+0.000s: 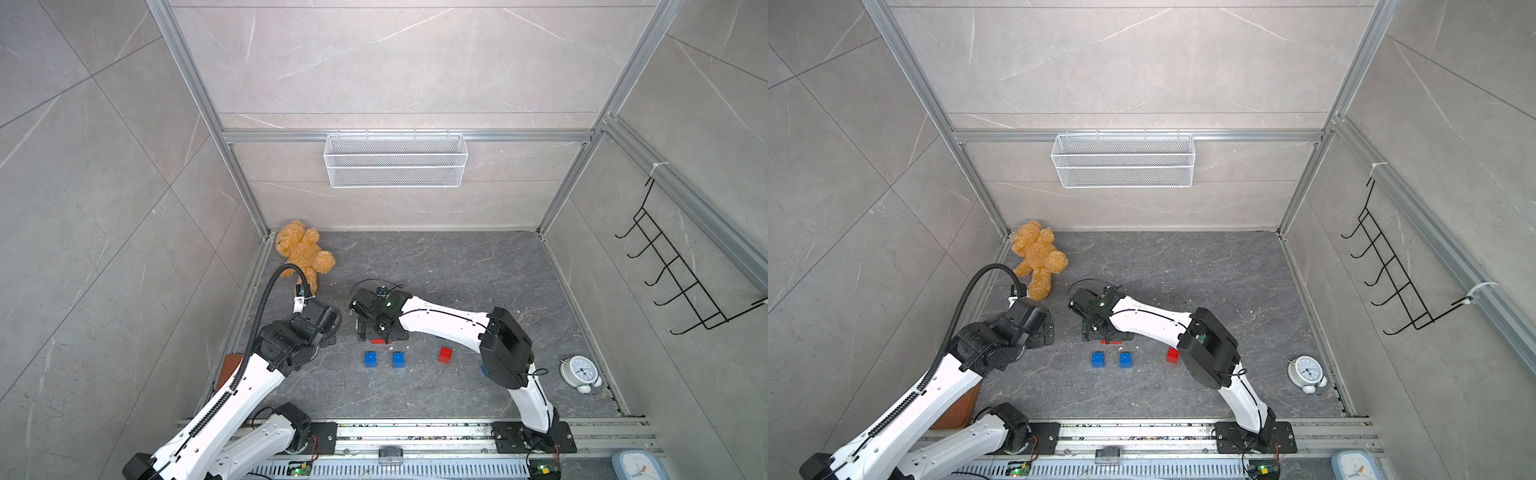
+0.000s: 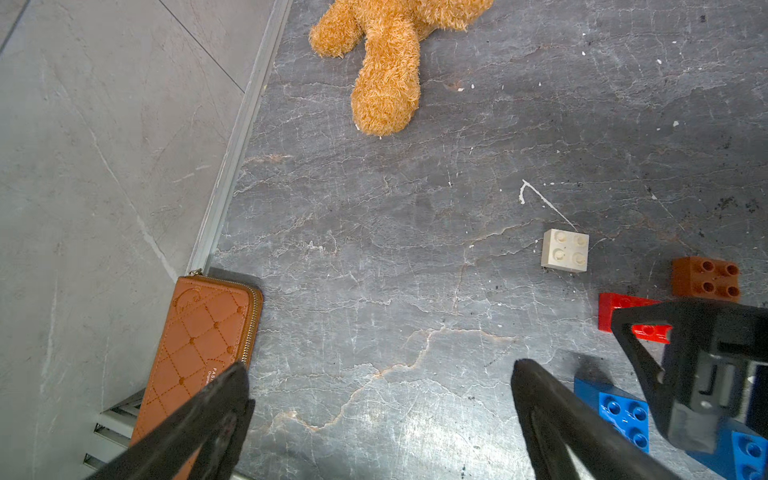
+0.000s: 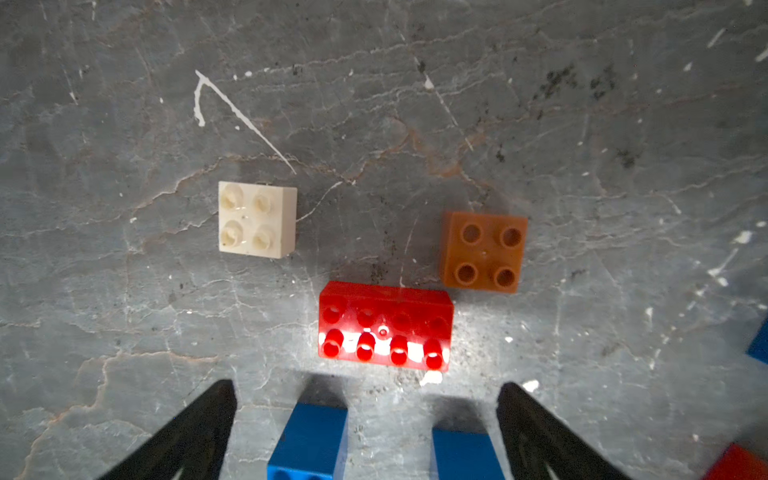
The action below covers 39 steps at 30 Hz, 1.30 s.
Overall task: Assemble the letter h with lego
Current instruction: Pick up the lego brick from the center of the board.
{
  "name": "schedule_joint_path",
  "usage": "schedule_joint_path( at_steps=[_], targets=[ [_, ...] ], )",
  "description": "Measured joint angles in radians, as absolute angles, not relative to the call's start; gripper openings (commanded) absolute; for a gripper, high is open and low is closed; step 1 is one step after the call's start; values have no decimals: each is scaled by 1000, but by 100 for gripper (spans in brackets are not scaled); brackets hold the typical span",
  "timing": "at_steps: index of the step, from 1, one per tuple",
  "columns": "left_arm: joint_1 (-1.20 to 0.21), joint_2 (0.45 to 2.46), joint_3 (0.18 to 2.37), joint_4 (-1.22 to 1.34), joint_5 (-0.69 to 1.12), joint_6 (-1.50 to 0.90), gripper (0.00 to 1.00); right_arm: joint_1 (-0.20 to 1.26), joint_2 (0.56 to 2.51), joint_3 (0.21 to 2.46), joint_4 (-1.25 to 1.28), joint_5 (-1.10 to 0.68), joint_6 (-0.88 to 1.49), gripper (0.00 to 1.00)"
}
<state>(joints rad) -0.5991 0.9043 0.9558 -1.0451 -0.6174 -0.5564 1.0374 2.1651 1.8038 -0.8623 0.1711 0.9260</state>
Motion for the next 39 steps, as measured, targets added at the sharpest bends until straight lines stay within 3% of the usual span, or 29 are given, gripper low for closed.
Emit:
schedule_joint_path(
  at_steps=[18,39],
  targets=[
    [-593,894,955,-1039,-615,-551,100,1030,2252,1818,-882,178,923,95],
    [-593,894,955,-1039,-600,-548,100,1025,2253,1777,-839,179,931,71]
  ],
)
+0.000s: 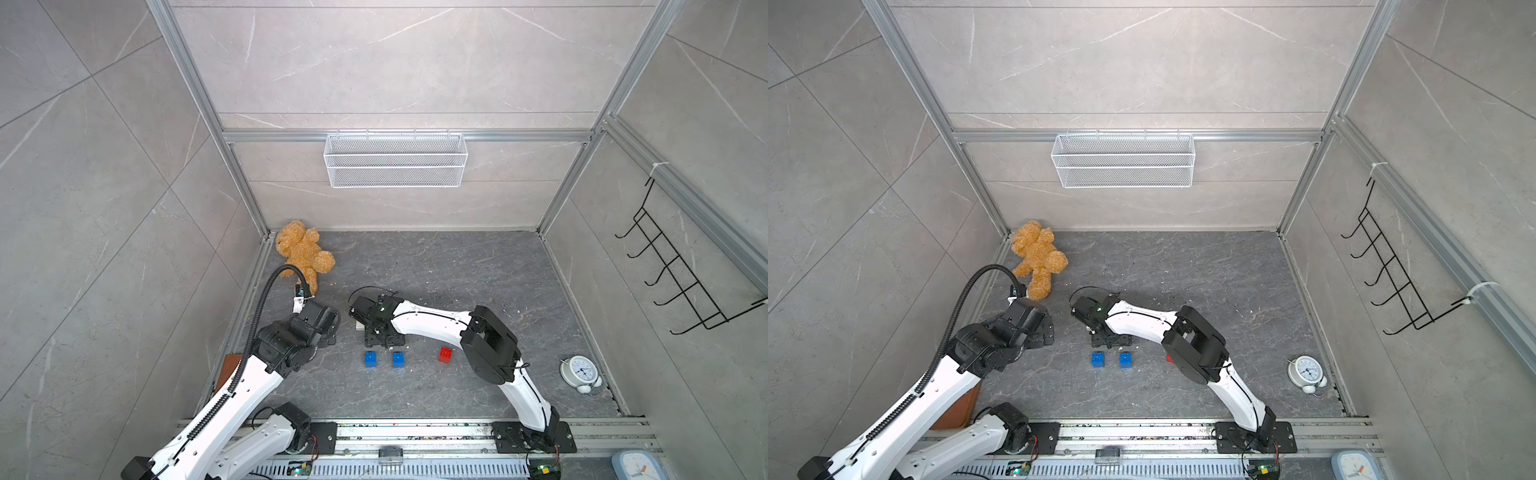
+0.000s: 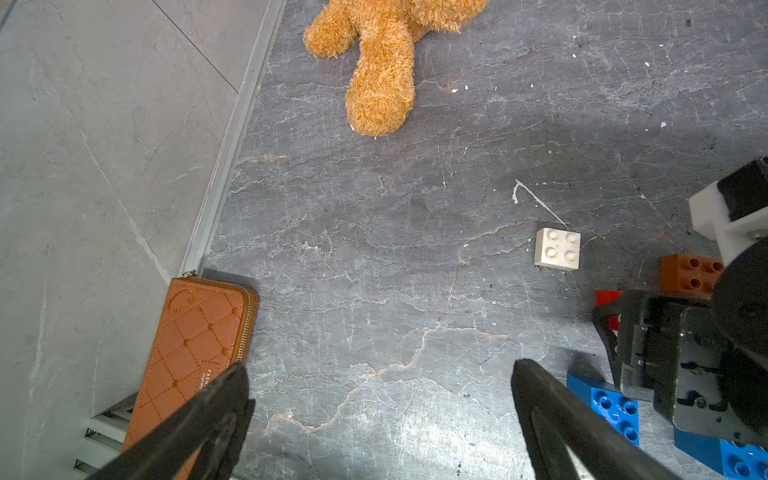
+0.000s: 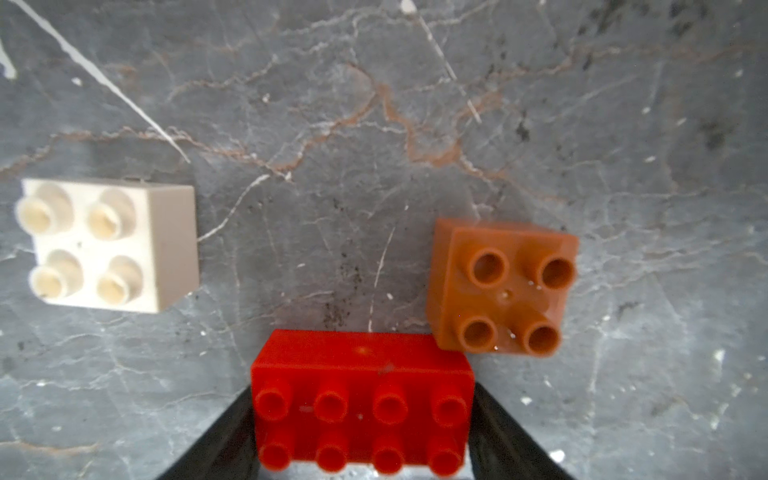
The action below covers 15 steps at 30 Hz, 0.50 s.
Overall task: Assemble the letter h with lego
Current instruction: Pick up the lego brick from the center of the board.
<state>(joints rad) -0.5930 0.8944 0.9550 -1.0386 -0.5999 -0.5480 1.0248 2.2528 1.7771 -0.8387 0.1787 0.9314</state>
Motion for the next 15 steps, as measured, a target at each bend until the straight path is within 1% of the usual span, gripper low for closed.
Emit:
schedule_joint_path(
  at_steps=[1,3,7,10,15],
  targets=[
    [-593,894,955,-1039,-600,-548,100,1025,2253,1776,-837,179,931,70],
    [-590,894,955,-1039,-599,-547,100,1025,2253,1772,-834,179,931,65],
    [-589,894,955,-1039,-599,-545,100,1026,2250,1766,-827,183,931,59],
    [-588,894,955,-1038,-599,-545,100,1032,2244,1756,-822,195,932,45],
    [-588,894,955,-1038,-599,-545,100,1056,2223,1739,-838,213,943,8]
  ],
)
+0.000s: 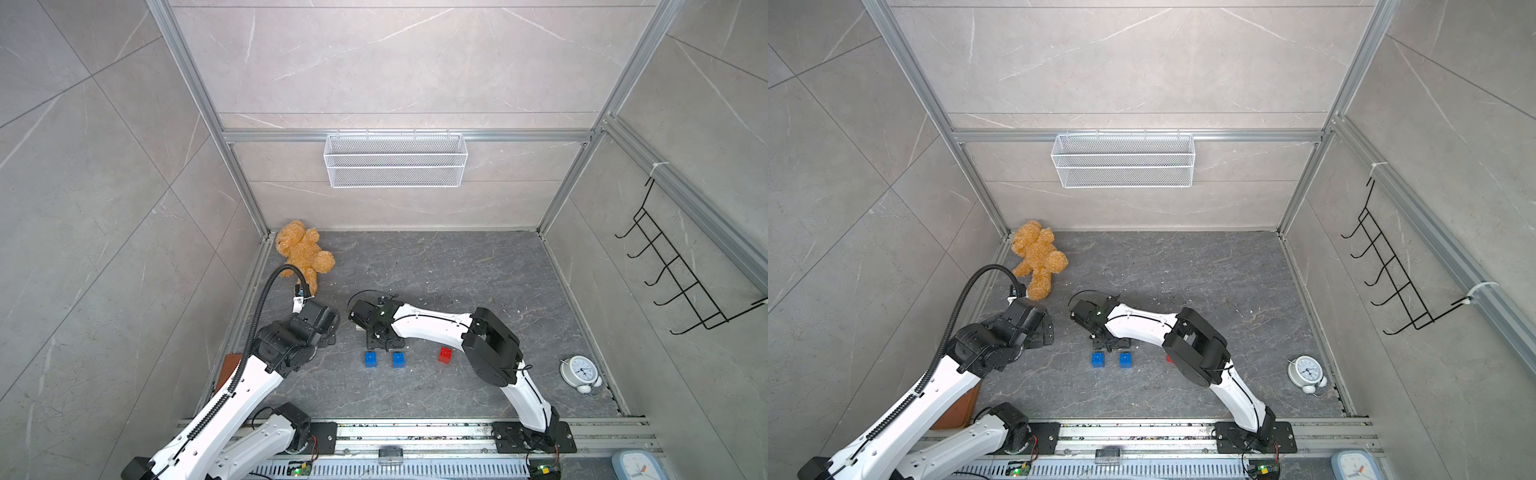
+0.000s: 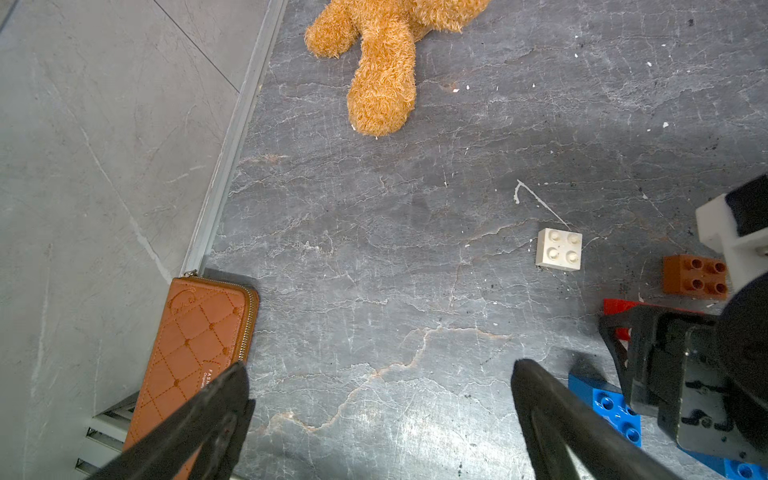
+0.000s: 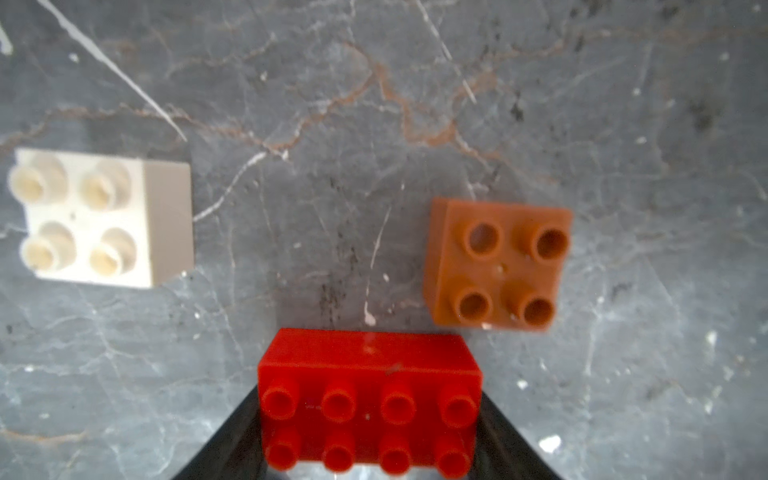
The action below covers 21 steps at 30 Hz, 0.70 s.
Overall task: Assemble the letter h with lego
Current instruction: Pick up the lego brick from the center of the board, then assemble the lego brick with the lego brick.
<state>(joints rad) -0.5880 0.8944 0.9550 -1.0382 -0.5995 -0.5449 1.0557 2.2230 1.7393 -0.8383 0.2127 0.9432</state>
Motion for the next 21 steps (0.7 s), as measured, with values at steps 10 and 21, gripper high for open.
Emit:
schedule_joint_path(
  at_steps=[10,21],
  targets=[
    [-575,858,955,-1039,-602,-545,99,1098,2091,1739,-886,221,974,0],
    [-567,830,955,-1039,-610,-545,99,1174,2122,1907,-1091,199,1023,0]
  ],
)
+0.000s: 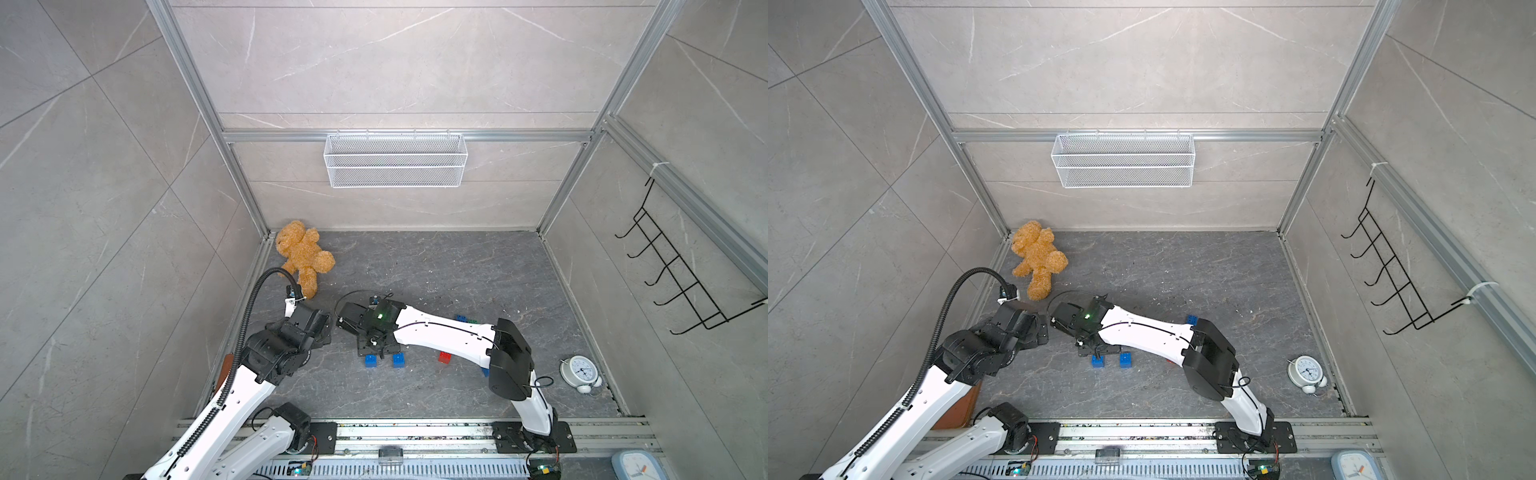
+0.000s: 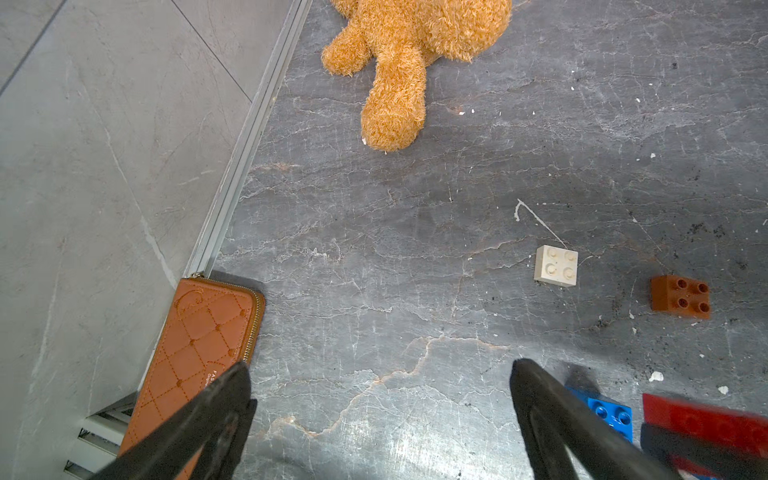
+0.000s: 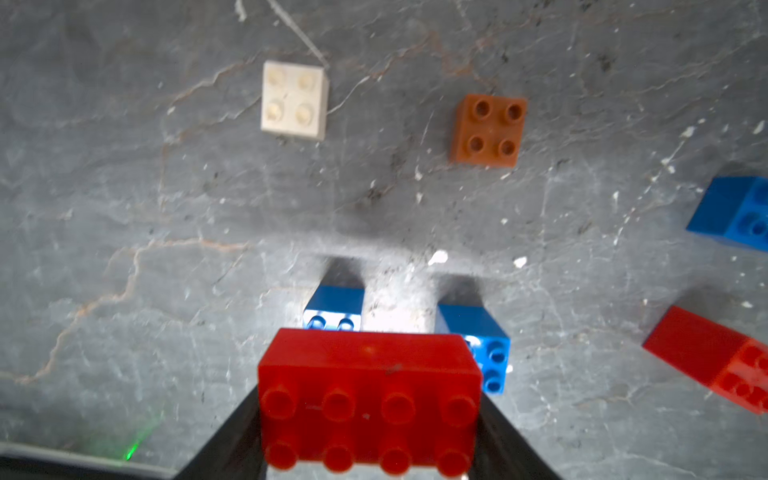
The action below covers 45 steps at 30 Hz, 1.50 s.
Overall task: Assemble the letter h with lego
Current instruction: Assemble the lego brick with the lego brick.
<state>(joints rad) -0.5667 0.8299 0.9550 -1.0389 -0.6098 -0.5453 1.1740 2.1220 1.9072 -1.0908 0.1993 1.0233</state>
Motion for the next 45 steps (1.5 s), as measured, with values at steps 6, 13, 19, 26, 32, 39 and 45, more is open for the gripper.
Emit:
schedule_joint_path(
  at_steps=[6,13,19,26,32,39,45],
  targets=[
    [-567,830,955,-1039,-610,-545,99,1190,2127,1908,-1103,166,1040,0],
    [-567,831,955,-1039,-609,-545,99,1192,2165,1908,-1103,138,1048,0],
    [-567,831,955,-1039,-609,-545,99,1192,2189,1908,-1104,137,1072,0],
    [-567,835,955,-1039,-609,-545,99,1192,2201,1911,-1103,136,1082,0],
    [-567,836,955,-1039,-609,-545,99,1192,2207,1911,-1103,138,1082,0],
    [-565,837,955,-1039,-610,-545,98,1192,2209,1911,-1098,137,1081,0],
    [-564,837,955,-1039,-609,-545,98,1188,2213,1900,-1074,137,1081,0]
  ],
)
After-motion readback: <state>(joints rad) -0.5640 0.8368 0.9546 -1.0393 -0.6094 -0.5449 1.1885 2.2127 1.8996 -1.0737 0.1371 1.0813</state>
